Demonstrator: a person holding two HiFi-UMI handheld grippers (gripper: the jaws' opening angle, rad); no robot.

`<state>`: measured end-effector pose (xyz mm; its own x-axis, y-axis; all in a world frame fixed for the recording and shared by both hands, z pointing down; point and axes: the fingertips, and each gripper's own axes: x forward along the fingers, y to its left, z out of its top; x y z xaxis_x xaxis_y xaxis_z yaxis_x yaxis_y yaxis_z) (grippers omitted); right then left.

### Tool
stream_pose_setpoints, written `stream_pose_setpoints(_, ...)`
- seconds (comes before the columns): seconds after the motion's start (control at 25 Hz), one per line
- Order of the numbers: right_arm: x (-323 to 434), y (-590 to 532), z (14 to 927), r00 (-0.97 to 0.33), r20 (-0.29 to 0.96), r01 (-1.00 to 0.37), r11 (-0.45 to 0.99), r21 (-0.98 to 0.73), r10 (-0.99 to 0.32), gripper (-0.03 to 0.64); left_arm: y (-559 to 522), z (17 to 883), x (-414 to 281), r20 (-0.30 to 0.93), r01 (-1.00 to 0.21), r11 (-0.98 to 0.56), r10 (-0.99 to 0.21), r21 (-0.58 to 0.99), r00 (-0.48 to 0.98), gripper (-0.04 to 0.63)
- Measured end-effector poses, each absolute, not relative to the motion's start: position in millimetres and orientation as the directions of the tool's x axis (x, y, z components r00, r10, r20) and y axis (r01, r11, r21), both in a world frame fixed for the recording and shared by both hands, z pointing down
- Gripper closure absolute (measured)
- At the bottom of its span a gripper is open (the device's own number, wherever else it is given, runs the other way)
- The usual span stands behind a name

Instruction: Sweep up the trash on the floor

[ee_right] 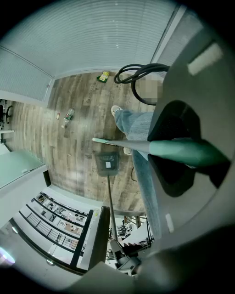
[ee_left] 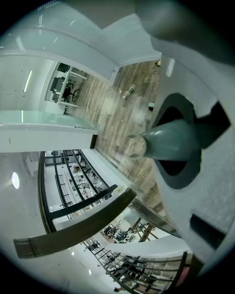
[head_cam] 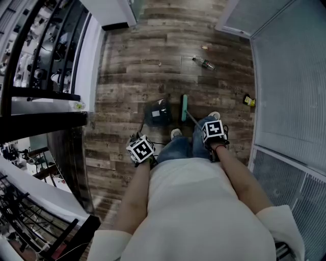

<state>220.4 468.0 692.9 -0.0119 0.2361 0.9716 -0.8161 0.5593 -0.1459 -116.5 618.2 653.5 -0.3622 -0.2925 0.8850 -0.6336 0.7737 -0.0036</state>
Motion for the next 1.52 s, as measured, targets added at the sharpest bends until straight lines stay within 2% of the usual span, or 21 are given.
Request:
stream_pose_setpoints(0.76, 197.6, 441.3, 686.7, -0.018, 0.975, -0.812, 0.565, -0.144, 0.224, 0.518, 603.6, 651.2, -136.4, 0.898, -0.618, 0.786, -0.287, 0.02, -0.335, 0.502)
stream_pose_setpoints(1.52, 135.0, 398.7, 658.0, -0.156, 0.968, -0.821, 0.519, -0.237, 0.196, 0.518, 586.0, 650.5, -162.6, 0.916, -0.6, 0.8, -0.256, 0.022, -0.308, 0.5)
